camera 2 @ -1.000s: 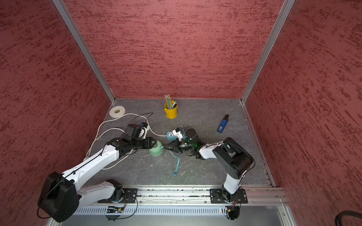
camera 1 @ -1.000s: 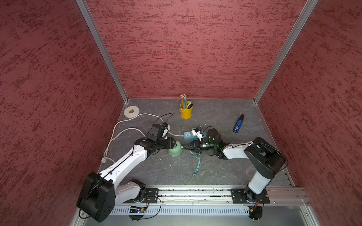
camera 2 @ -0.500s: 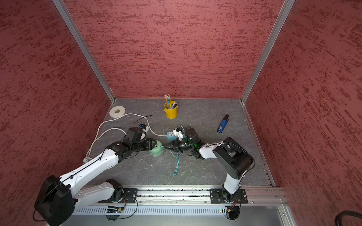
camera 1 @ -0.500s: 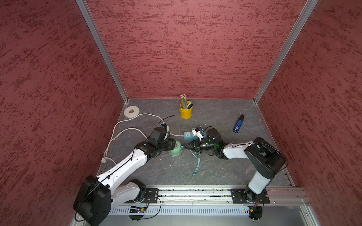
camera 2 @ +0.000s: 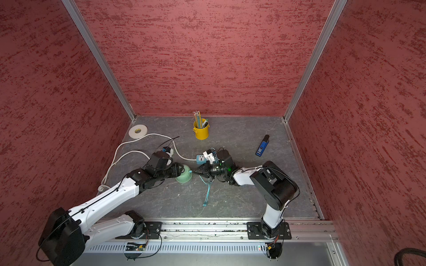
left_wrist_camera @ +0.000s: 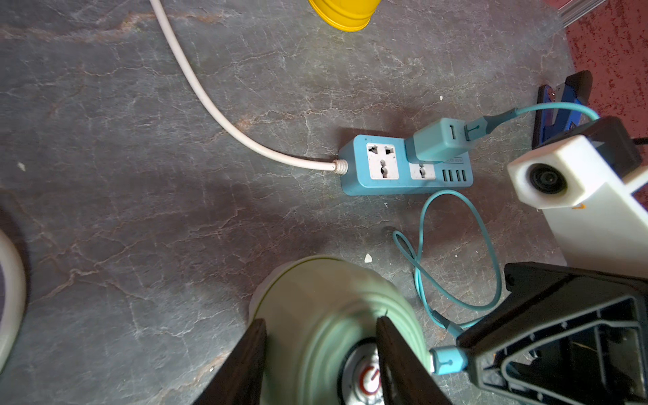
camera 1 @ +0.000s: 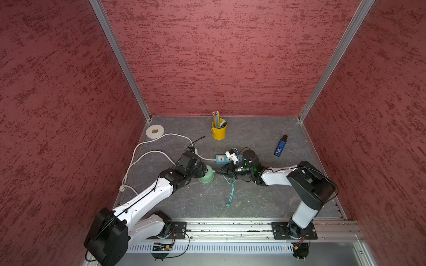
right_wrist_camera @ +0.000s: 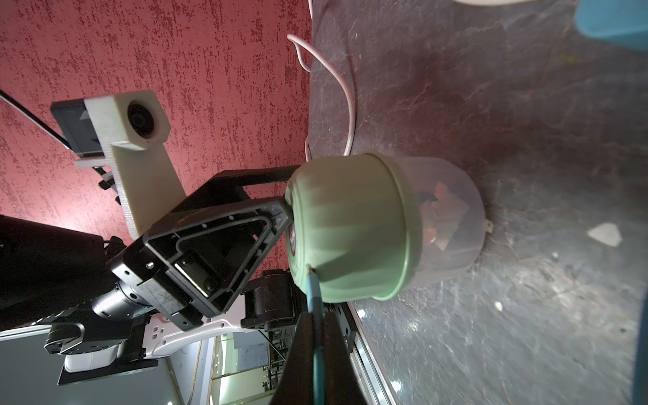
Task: Charge the cordless meat grinders
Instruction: Insert the charging cable into the cordless meat grinder, then reset both arms
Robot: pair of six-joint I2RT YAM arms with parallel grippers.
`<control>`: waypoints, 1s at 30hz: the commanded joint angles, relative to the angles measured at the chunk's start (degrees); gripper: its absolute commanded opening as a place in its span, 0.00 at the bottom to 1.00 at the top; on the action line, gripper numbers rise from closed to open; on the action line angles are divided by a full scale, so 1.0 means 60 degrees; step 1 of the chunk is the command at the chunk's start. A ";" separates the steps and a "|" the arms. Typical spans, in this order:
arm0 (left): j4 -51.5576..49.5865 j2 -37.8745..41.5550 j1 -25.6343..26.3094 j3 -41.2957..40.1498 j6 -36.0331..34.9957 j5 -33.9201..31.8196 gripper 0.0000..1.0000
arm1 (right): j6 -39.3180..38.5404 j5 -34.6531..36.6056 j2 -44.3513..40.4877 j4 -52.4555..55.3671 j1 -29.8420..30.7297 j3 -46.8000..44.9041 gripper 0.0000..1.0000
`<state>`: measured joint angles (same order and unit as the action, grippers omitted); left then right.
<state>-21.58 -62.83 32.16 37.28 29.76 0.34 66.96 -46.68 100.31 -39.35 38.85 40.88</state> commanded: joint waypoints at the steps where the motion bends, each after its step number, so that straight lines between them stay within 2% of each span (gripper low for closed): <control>1: -0.1042 -0.0370 0.0689 -0.0434 -0.0002 0.2651 0.51 | -0.0286 0.0764 0.0239 -0.0134 0.0428 0.0650 0.00; 5: -0.1262 -0.0156 0.0584 -0.0367 -0.0116 0.2280 0.52 | -0.0949 0.1201 -0.0193 0.0886 0.0369 0.0729 0.00; 7: -0.1444 0.0087 0.0450 -0.0271 -0.0139 0.1878 0.55 | -0.1316 0.1471 -0.0497 0.1477 0.0284 0.0722 0.13; 10: -0.1711 0.0546 0.0148 -0.0153 -0.0113 0.1065 0.64 | -0.2022 0.2051 -0.1110 0.2511 0.0104 0.0714 0.38; 13: -0.1987 0.1076 -0.0322 -0.0035 -0.0075 0.0301 0.77 | -0.2764 0.2693 -0.1956 0.3564 -0.0132 0.0721 0.53; 17: -0.2138 0.1723 -0.0779 0.0336 -0.0211 -0.0658 0.89 | -0.3706 0.3554 -0.3349 0.4916 -0.0574 0.0795 0.69; 19: -0.1904 0.1954 -0.1035 0.0435 -0.0303 -0.1205 0.94 | -0.4264 0.4261 -0.3926 0.5684 -0.0909 0.0836 0.73; 22: -0.1038 0.2141 -0.1592 0.0331 -0.0860 -0.1939 0.98 | -0.5661 0.6651 -0.4840 0.6806 -0.1484 0.0760 0.75; 25: 0.0644 0.2164 -0.2330 -0.0179 -0.1935 -0.3079 1.00 | -0.7609 0.9284 -0.5834 0.6085 -0.2135 0.0016 0.80; 26: 0.1377 0.2151 -0.2710 -0.0456 -0.2348 -0.3143 1.00 | -0.8153 1.0297 -0.6117 0.5518 -0.2344 -0.0357 0.86; 28: 0.2819 0.2034 -0.3544 -0.0993 -0.2884 -0.2644 1.00 | -0.8991 1.1614 -0.6493 0.4078 -0.2918 -0.1235 0.93; 30: 0.4263 0.1725 -0.4473 -0.1655 -0.3383 -0.1663 1.00 | -0.9865 1.1968 -0.6260 0.1843 -0.3833 -0.2442 0.93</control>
<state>-10.90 -50.74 10.15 31.42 16.69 -12.21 20.34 10.11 61.25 -14.94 20.95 33.06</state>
